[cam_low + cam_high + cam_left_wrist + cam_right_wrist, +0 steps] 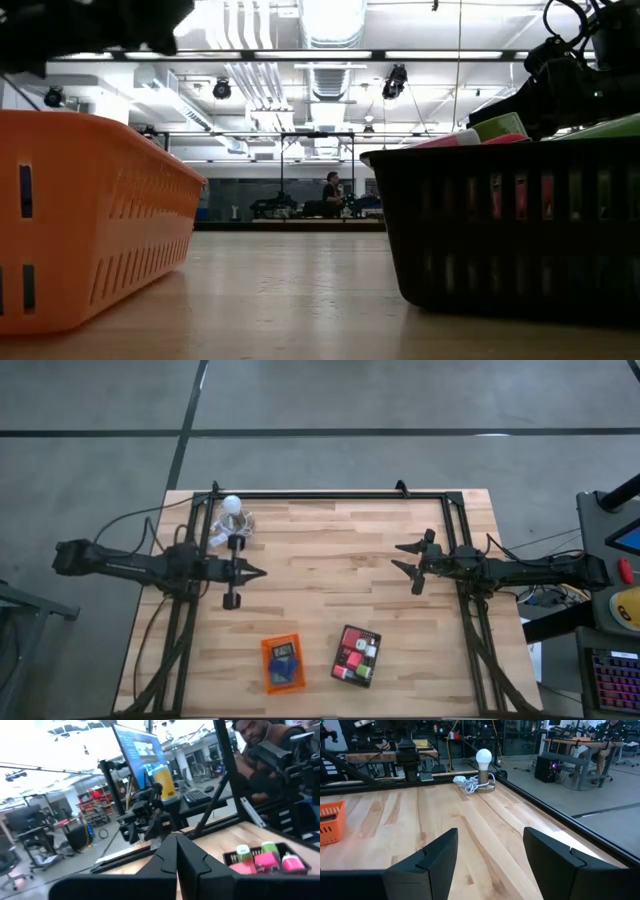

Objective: Pick & Place Office items
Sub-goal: Return to Home Position

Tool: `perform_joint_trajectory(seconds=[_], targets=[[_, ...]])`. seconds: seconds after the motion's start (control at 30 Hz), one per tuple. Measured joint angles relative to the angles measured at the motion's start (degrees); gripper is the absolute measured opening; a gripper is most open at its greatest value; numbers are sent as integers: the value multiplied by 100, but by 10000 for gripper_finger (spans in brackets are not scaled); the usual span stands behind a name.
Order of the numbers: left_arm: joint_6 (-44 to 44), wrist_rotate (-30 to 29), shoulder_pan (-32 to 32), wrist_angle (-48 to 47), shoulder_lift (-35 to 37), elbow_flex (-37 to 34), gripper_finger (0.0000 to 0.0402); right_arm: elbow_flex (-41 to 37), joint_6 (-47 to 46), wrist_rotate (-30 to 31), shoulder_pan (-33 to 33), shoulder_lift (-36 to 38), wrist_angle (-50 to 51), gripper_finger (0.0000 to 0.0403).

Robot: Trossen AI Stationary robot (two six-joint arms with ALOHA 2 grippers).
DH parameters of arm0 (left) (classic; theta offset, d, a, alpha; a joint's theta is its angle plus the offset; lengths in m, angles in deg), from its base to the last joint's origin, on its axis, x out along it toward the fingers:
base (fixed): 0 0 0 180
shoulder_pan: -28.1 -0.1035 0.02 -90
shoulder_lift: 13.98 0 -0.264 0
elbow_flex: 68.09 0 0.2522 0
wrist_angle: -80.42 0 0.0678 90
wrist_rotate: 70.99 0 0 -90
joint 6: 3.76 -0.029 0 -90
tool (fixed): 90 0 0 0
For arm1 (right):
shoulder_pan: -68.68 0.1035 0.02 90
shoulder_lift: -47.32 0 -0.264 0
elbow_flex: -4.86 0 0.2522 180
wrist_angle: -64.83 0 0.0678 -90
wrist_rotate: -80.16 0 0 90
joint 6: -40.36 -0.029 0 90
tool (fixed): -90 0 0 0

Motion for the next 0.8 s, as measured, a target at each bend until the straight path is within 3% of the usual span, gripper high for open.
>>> perform_joint_trajectory(seconds=[0.47,0.8], targets=[[-139,-124,-144,-289,1994,-1319,0,-2,-3,0,0,0,12,219],[-441,-74,-132,-2401,3822,-1315,0,0,-1,0,2,-2,42,219]])
